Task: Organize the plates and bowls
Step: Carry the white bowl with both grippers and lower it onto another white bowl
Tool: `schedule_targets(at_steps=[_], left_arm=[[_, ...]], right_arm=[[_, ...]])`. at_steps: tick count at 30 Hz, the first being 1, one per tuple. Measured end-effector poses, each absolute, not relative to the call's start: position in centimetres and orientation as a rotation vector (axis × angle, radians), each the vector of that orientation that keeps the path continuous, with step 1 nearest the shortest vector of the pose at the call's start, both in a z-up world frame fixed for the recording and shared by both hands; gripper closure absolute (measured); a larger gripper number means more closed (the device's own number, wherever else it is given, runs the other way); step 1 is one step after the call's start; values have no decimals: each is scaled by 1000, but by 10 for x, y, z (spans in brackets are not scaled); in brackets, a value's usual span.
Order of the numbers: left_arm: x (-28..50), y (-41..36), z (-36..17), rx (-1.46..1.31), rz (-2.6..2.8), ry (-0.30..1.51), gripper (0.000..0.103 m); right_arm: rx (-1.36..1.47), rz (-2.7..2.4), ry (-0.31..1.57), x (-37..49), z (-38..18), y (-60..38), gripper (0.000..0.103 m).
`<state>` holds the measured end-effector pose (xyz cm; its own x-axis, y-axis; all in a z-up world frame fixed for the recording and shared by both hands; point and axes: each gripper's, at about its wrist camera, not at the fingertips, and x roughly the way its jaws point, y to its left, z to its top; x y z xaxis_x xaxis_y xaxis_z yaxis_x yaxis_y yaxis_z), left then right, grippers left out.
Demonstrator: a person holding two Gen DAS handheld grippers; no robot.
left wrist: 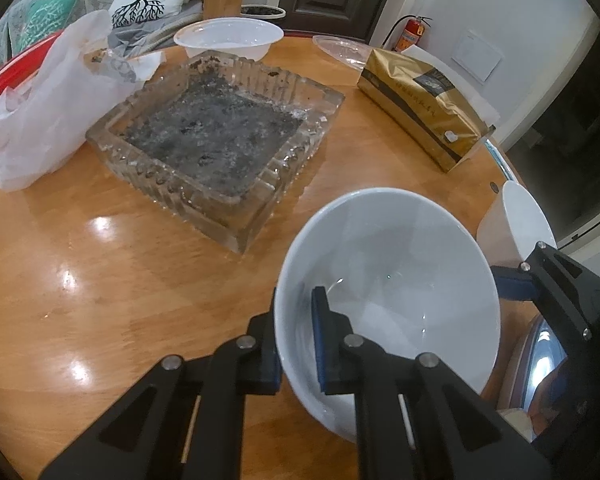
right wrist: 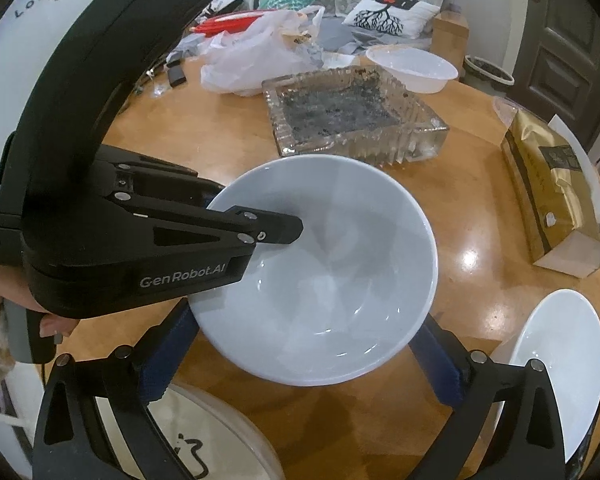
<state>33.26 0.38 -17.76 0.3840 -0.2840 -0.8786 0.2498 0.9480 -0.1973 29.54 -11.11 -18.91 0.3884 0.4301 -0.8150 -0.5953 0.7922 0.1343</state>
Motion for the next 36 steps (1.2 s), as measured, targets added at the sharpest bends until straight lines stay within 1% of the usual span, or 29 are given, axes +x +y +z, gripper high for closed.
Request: schedule_targets(at_steps=[4, 15, 26, 36], left_arm=[[330, 3, -174, -32, -330, 1125, 93], [310, -3, -142, -4, -317, 1078, 93], [262, -16, -106, 43, -313, 1039, 93], [217, -31, -98, 67, -302, 1040, 93]], right_arm=[[-192, 657, 944, 292, -184, -112, 4], [-210, 648, 866, 267, -156, -116, 4], [-210, 654, 815, 221, -129, -130, 4], [-219, 653, 817, 181, -123, -140, 4]])
